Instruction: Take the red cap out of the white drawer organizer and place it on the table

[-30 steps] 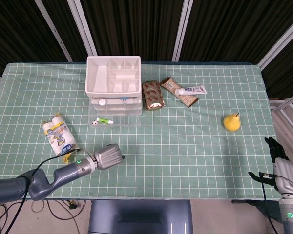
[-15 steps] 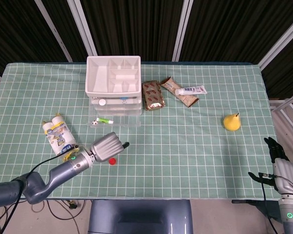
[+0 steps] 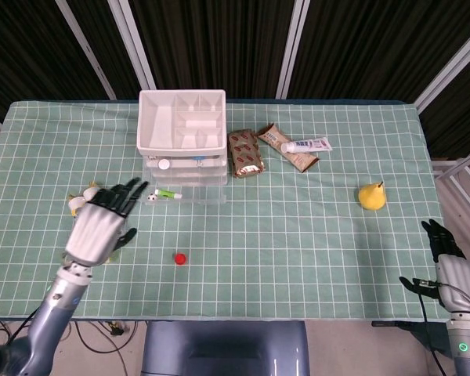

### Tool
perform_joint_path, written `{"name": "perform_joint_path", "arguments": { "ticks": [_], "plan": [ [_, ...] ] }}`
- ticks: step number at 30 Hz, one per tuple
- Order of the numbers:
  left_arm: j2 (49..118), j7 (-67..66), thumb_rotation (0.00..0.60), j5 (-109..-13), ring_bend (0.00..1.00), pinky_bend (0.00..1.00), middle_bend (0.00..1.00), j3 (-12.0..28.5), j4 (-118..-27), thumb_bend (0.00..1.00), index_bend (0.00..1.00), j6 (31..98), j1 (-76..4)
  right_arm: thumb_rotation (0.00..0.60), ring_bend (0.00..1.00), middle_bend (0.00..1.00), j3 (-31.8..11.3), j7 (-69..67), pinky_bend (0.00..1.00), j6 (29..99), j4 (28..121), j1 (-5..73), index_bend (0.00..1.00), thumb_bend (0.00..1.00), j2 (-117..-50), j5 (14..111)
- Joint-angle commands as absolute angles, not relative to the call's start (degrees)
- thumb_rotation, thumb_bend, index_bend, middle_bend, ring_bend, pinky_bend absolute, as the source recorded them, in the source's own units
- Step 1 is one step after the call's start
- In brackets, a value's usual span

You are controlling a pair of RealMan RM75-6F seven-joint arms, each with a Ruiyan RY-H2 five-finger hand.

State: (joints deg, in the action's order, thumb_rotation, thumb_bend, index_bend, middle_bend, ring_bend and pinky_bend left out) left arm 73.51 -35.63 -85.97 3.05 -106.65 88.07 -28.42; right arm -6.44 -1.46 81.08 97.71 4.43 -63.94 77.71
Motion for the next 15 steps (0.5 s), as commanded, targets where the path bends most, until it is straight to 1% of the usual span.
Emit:
{"name": "perform_joint_path", "arguments": {
  "ticks": [1,3,6,10,15],
  "plan": [
    [69.67,-31.98,0.600,-82.78,0.01,0.09,0.00,1.54,-108.54,0.06,0.00,93.11,-21.81,0.600,0.00,0.00,-6.17,-0.17,0.23,82.10,96.83,4.43,0.00,0.09,-64.50,78.97],
    [68.61,-29.88,0.600,-82.10,0.00,0.03,0.00,0.90,-107.20,0.04,0.00,94.37,-19.66,0.600,0.00,0.00,-6.00,0.64,0.23,82.73,96.31,4.39,0.00,0.09,-64.84,79.77],
    [67.61,-25.36,0.600,-80.24,0.00,0.00,0.00,0.02,-104.79,0.02,0.00,96.03,-16.04,0.600,0.00,0.00,-5.82,1.43,0.23,83.53,95.67,4.32,0.00,0.09,-65.32,80.75],
    [67.15,-19.48,0.600,-78.28,0.00,0.00,0.00,-0.74,-100.72,0.01,0.00,96.50,-12.42,0.600,0.00,0.00,-5.80,1.86,0.23,84.39,94.94,4.24,0.00,0.09,-65.87,81.56],
    [68.34,-13.89,0.600,-78.11,0.00,0.00,0.00,-0.45,-95.95,0.02,0.00,96.26,-10.25,0.600,0.00,0.00,-5.87,2.07,0.23,85.60,93.87,4.17,0.00,0.09,-66.54,82.73]
  ]
}}
